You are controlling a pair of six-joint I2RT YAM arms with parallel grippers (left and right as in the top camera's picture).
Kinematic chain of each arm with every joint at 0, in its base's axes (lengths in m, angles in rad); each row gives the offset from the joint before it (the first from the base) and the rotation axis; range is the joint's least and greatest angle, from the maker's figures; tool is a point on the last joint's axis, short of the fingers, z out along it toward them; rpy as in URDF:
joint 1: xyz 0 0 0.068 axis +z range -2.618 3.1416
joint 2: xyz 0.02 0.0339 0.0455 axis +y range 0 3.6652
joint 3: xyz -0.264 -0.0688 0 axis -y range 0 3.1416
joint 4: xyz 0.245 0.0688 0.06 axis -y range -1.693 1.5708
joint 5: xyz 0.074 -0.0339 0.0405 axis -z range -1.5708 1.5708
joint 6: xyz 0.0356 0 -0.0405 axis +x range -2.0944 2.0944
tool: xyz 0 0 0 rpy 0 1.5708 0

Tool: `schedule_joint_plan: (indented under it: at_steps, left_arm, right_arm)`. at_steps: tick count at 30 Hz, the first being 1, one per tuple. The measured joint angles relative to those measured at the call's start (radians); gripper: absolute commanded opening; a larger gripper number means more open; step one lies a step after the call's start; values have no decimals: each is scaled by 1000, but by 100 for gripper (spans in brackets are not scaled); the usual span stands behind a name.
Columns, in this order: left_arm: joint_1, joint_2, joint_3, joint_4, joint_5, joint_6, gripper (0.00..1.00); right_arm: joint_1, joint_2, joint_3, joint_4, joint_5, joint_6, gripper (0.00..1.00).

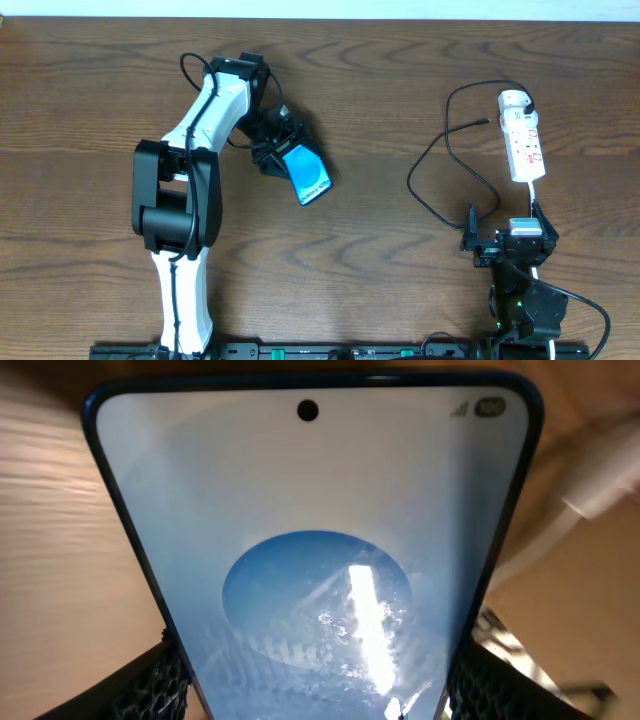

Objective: Plug charger to phone and switch on socket

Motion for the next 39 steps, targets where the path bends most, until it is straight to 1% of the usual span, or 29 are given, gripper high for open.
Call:
schedule_joint_plan:
  at_steps: [6, 15, 20, 29, 39]
  left_arm:
    - [0, 0, 0, -6, 181, 22, 68]
    - [0, 0, 0, -7, 447, 23, 67]
    - [0, 0, 0, -7, 557, 11, 67]
    - [0, 0, 0, -7, 616, -58, 67]
    - [0, 0, 0, -7, 635, -65, 67]
  right_arm:
    - [0, 0, 0, 0, 0, 0, 99]
    - [0, 0, 0, 0, 0, 0, 99]
    - [0, 0, 0, 0, 0, 0, 99]
    - [0, 0, 0, 0, 0, 0, 99]
    - [0, 0, 0, 0, 0, 0, 99]
